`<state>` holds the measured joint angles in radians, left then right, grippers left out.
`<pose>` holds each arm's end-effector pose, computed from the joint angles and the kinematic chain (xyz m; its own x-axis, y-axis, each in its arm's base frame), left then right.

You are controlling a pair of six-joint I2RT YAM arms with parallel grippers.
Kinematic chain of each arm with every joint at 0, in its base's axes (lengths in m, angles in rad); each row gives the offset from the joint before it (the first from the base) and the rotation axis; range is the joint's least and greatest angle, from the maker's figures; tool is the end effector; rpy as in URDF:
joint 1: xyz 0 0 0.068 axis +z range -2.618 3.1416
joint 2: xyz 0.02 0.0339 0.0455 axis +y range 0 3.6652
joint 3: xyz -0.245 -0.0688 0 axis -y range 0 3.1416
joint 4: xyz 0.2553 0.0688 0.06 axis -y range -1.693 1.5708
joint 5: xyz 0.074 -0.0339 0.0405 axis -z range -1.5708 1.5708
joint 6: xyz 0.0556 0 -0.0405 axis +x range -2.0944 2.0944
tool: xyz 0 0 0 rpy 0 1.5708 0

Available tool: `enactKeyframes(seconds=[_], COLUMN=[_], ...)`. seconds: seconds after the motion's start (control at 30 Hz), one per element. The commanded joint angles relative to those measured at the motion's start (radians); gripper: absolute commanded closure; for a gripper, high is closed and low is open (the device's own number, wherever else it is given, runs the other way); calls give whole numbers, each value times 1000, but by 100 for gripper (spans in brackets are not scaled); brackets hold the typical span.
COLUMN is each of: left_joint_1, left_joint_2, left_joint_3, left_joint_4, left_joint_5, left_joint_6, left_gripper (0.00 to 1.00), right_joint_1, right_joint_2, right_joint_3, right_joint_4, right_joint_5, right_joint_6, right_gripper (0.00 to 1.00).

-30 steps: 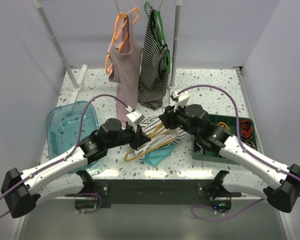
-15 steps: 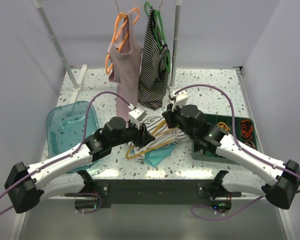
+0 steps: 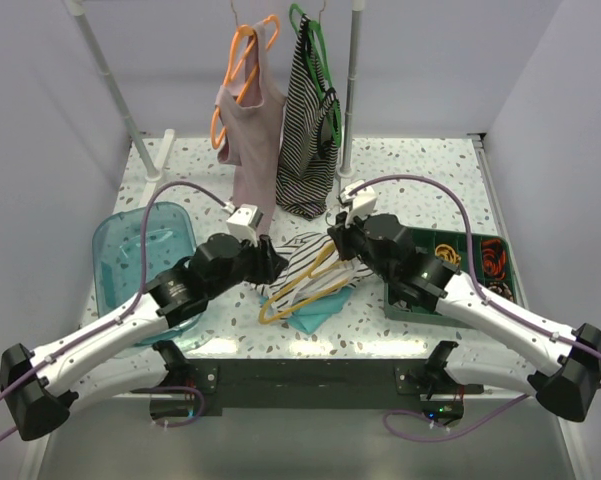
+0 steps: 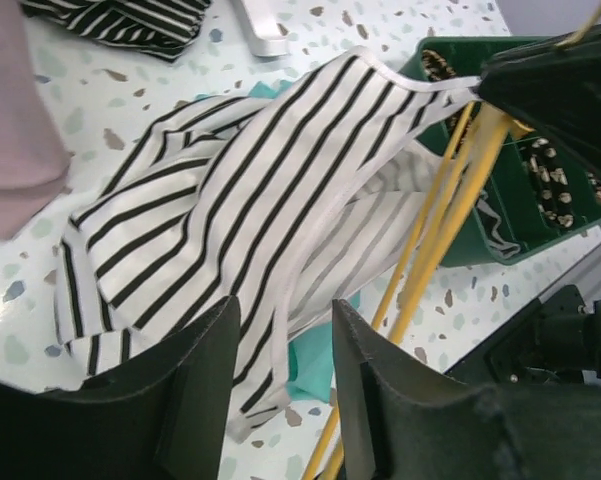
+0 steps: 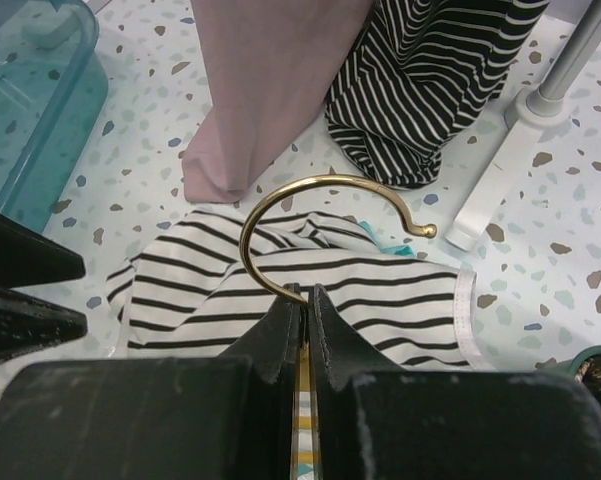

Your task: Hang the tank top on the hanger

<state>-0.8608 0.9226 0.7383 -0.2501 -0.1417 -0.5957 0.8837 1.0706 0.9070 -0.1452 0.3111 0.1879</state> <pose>0.1696 -0.1853 0.2667 -0.6015 -0.1524 -0.7842 0.3984 0.7937 -0.4598 0.1940 0.2096 0.3075 -0.2923 -0.0759 -0.9533 -0.5053 0.8586 0.0866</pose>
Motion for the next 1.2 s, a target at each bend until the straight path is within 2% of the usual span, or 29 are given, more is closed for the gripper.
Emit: enactKeyframes(seconds=[0.0,0.1,0.27,0.33,0.53,0.73,0.93,1.13,1.17], left_joint_1=[16,17,19,19,19,17,19,19,17], left_joint_2=[-48,-91,-119,-142,-131,-74,5,-37,-56], left_joint_3=[24,-45,-215,-275,-321,-382,-418,-428,-428], left_joint_4=[-185,-213,-115,-56,11,185,311,351,344], left_joint_5=[-90,-30,145,204,214,254,235,223,220], left_joint_6=[-110,-160,-222,-251,-273,-300,-322,-334,-334], left_gripper=[59,64,67,59,42,41,46,62,68], right_joint_1=[5,8,6,6,6,8,9,8,8], right_joint_2=[-47,-55,-61,-63,-66,-67,-63,-64,-63], right_joint_3=[-6,-13,-17,-17,-13,-11,-7,-7,-8], right_joint_4=[45,42,44,42,39,42,45,42,42], right_joint_5=[-23,-30,-36,-35,-30,-24,-18,52,92], right_joint_6=[-41,-44,-38,-38,-34,-30,-24,-5,-2], right_gripper=[100,100,100,100,100,100,100,100,100])
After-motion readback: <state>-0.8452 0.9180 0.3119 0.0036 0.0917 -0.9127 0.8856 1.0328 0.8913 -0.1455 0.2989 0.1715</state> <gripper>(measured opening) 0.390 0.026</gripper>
